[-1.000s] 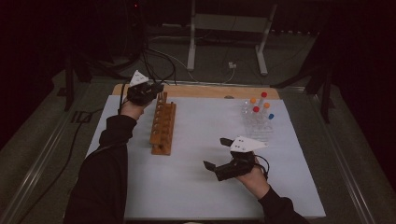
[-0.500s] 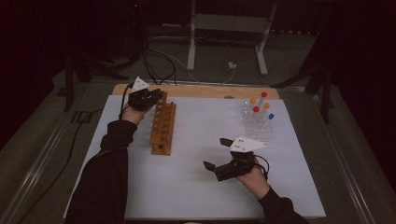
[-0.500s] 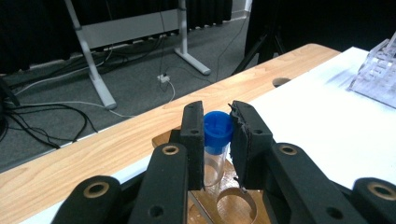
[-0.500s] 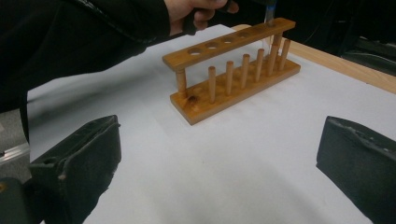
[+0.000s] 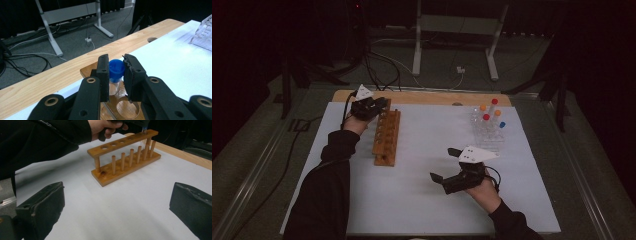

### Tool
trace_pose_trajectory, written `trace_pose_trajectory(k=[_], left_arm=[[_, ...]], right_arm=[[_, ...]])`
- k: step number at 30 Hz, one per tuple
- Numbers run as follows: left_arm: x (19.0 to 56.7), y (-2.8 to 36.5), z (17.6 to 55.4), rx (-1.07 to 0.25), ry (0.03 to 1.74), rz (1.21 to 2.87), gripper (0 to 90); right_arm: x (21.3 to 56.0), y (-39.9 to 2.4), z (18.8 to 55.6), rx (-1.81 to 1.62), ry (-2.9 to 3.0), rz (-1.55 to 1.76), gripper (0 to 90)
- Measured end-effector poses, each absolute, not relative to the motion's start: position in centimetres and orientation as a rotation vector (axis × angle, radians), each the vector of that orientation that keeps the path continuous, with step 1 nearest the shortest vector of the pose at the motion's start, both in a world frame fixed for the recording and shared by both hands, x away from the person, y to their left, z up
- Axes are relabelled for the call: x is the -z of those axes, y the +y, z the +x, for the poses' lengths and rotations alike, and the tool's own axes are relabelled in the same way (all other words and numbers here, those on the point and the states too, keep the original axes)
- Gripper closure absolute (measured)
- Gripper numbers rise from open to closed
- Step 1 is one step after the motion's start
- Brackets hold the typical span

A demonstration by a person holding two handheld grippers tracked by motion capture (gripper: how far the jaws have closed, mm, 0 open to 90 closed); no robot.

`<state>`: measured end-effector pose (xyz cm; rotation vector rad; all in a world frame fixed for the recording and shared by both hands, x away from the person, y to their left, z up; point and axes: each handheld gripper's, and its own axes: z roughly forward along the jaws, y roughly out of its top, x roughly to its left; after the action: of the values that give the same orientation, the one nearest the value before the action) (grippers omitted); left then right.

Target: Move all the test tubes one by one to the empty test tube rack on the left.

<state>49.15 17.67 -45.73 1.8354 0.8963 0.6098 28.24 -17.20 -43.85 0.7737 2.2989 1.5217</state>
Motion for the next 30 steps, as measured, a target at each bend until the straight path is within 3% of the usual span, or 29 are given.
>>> trace_pose_trajectory(k=[6, 20, 24, 30], left_arm=[[45.7, 17.8, 49.2, -0.589, 0.906, 1.838, 73.5], [42.5, 17.9, 45.8, -0.439, 0.845, 1.8, 17.3], [41.7, 17.7, 44.3, -0.395, 0.805, 1.804, 8.7], [41.2, 17.4, 41.7, -0.353, 0.746, 1.835, 3.6]], right_arm=[[43.7, -17.2, 28.2, -1.515, 2.293, 0.776, 0.2], [42.7, -18.6, 28.7, -1.5, 2.243, 0.775, 0.2], [42.2, -19.6, 28.9, -1.515, 2.199, 0.82, 0.1], [41.4, -21.1, 29.3, -1.484, 2.161, 0.855, 0.1]])
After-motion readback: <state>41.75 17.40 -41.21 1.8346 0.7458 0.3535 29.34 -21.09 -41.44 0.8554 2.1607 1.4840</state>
